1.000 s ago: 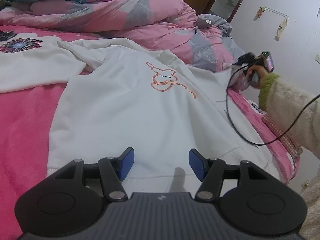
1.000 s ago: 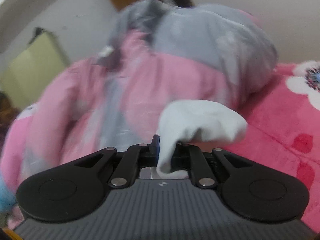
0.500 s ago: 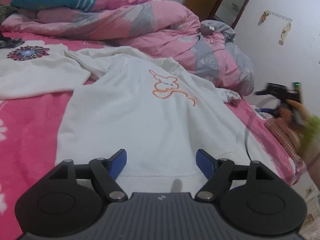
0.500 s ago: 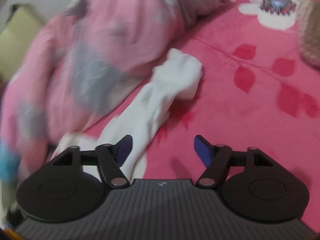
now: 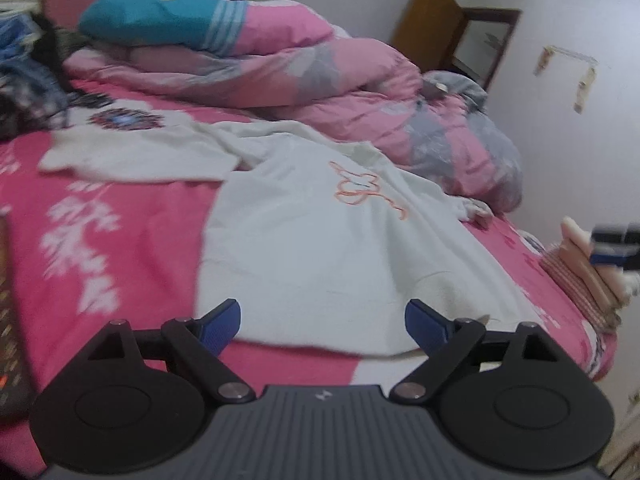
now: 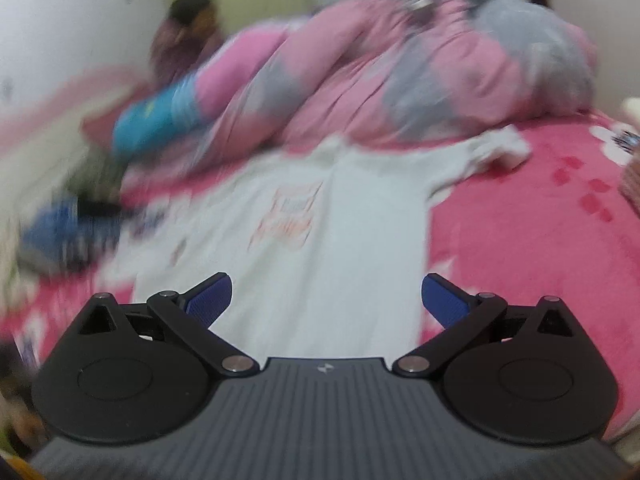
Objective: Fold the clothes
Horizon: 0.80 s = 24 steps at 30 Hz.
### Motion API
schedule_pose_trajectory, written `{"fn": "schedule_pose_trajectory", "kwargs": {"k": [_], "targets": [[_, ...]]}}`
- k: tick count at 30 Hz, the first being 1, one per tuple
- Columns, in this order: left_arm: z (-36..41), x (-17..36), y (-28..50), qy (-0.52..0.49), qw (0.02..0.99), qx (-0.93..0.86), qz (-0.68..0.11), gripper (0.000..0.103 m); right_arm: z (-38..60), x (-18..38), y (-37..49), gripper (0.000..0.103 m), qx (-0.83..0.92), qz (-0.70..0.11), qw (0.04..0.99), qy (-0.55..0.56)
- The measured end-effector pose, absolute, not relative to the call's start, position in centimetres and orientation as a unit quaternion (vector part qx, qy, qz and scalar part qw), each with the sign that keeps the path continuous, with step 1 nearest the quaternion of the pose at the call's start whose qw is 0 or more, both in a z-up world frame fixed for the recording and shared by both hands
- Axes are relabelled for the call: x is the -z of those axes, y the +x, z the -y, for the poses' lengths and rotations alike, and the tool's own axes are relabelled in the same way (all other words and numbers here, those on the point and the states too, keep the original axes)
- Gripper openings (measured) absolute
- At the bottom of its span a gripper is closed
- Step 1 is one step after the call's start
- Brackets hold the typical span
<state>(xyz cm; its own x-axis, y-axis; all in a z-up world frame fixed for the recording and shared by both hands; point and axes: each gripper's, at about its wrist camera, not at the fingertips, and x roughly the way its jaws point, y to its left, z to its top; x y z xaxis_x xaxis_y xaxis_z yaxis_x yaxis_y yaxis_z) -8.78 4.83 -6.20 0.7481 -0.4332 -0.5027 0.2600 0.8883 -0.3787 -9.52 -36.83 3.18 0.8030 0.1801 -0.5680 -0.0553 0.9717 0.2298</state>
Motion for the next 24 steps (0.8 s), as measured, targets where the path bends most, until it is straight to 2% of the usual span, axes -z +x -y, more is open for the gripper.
{"fn": "schedule_pose_trajectory", "kwargs": {"k": [3, 6, 8, 12, 17, 20, 21, 24], "targets": [[-6.2, 6.6, -9.3, -0.168, 0.924, 0.164, -0.302, 0.088, 31.2, 0.1, -9.4, 0.102, -0.107, -0.312, 0.943, 0.051], [-7.4, 6.8, -9.1, -0.182, 0.922, 0.145, -0.309, 0.079, 26.5, 3.1, -8.9, 0.102, -0.158, -0.315, 0.936, 0.010], [-7.9, 6.8, -9.0, -0.182, 0.923, 0.138, -0.310, 0.075, 24.0, 4.3, -9.1, 0.102, -0.175, -0.324, 0.929, -0.017], [-8.0, 6.9, -8.5, -0.181, 0.924, 0.141, -0.306, 0.072, 22.2, 5.2, -10.2, 0.101, -0.177, -0.336, 0.924, -0.041], [-6.9, 7.4, -7.7, -0.155, 0.926, 0.150, -0.309, 0.064, 28.3, 4.3, -11.9, 0.101, -0.093, -0.305, 0.947, 0.043], [-6.1, 7.8, -7.1, -0.134, 0.929, 0.142, -0.315, 0.053, 33.2, 5.0, -11.9, 0.100, -0.031, -0.307, 0.944, 0.122], [-5.9, 7.9, -6.9, -0.128, 0.929, 0.137, -0.318, 0.051, 34.9, 5.6, -11.7, 0.096, -0.012, -0.316, 0.936, 0.152], [-5.5, 8.1, -6.4, -0.116, 0.930, 0.118, -0.329, 0.039, 40.0, 7.6, -11.0, 0.061, 0.045, -0.340, 0.907, 0.243]]}}
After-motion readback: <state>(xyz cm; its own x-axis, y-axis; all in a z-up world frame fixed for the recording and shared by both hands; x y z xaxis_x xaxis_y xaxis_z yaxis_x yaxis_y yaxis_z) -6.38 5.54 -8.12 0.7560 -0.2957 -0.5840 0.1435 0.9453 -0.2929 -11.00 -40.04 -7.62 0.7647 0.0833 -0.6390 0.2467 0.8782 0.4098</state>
